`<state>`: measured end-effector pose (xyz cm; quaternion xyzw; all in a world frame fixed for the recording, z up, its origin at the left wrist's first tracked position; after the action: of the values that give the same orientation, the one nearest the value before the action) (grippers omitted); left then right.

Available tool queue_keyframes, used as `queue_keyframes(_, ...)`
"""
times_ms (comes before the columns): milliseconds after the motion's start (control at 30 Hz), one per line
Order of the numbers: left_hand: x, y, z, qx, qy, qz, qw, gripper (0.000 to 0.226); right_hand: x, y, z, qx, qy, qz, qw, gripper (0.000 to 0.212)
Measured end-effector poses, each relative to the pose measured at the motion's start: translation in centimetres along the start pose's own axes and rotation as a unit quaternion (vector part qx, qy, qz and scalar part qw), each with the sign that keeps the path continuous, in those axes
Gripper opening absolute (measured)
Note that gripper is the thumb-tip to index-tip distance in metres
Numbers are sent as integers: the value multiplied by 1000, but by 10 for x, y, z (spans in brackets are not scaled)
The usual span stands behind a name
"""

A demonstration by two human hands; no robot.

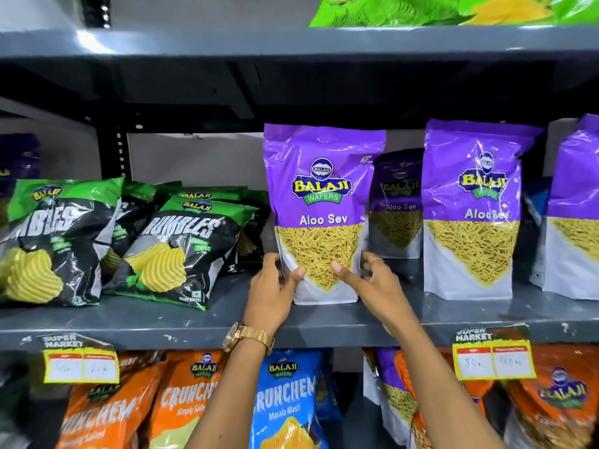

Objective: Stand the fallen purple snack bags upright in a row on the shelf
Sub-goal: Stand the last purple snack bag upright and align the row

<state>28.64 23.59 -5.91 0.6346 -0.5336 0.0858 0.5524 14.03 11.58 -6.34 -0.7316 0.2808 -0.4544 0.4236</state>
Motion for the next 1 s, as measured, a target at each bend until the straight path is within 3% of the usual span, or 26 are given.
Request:
queue_keyframes(100, 0, 4, 2, 54, 1, 9, 999, 47, -2, 1, 0, -41, -24, -23, 999, 21)
queue_keyframes(233, -1, 7, 3, 78, 0, -12, 997, 47, -4, -1, -1, -67, -57, -37, 995, 47)
queue_keyframes(367, 0, 5, 2, 66, 2, -16, 998, 46, -10, -7, 0, -73, -39, -23, 996, 55)
queue_keyframes(467, 2, 1, 4, 54, 25, -4, 998, 53, -21, -18, -3, -39, 9, -4, 999, 78)
queue_keyframes(533, -1, 1, 4, 41, 75, 6, 996, 61, -41, -18, -14, 11, 43, -16, 999, 76)
queue_keyframes(600, -6, 4, 5, 79, 150, 60, 984, 55, -65, -10, -36, 49, 85, -44, 994, 64)
queue_keyframes(700, -12, 28, 21, 240, 210, 196, 927, 41, -78, 6, -98, 70, 158, -67, 983, 39)
queue_keyframes(767, -11, 53, 45, 270, 216, 254, 903, 35, -66, 13, -141, 55, 186, -57, 979, 40)
queue_keyframes(800, -10, 68, 62, 263, 199, 263, 907, 34, -58, 18, -161, 31, 191, -42, 980, 43)
queue_keyframes(867, -7, 95, 94, 200, 108, 222, 948, 37, -37, 24, -186, -28, 184, -4, 982, 54)
queue_keyframes(933, -4, 114, 130, 114, -6, 120, 986, 45, -21, 32, -203, -60, 158, 37, 985, 66)
queue_keyframes(1000, -2, 126, 165, 66, -87, 39, 993, 52, -11, 38, -213, -78, 133, 72, 985, 76)
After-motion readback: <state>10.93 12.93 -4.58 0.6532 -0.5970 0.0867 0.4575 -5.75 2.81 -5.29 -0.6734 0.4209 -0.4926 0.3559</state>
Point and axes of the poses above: each hand's wrist, its own x-axis towards the middle knuckle, its own z-axis out of the palm, y = z × x, the point moved 1 cm from there along x, towards the middle knuckle, and after that the axes turned 9 degrees about z, right-handed, at the moved point
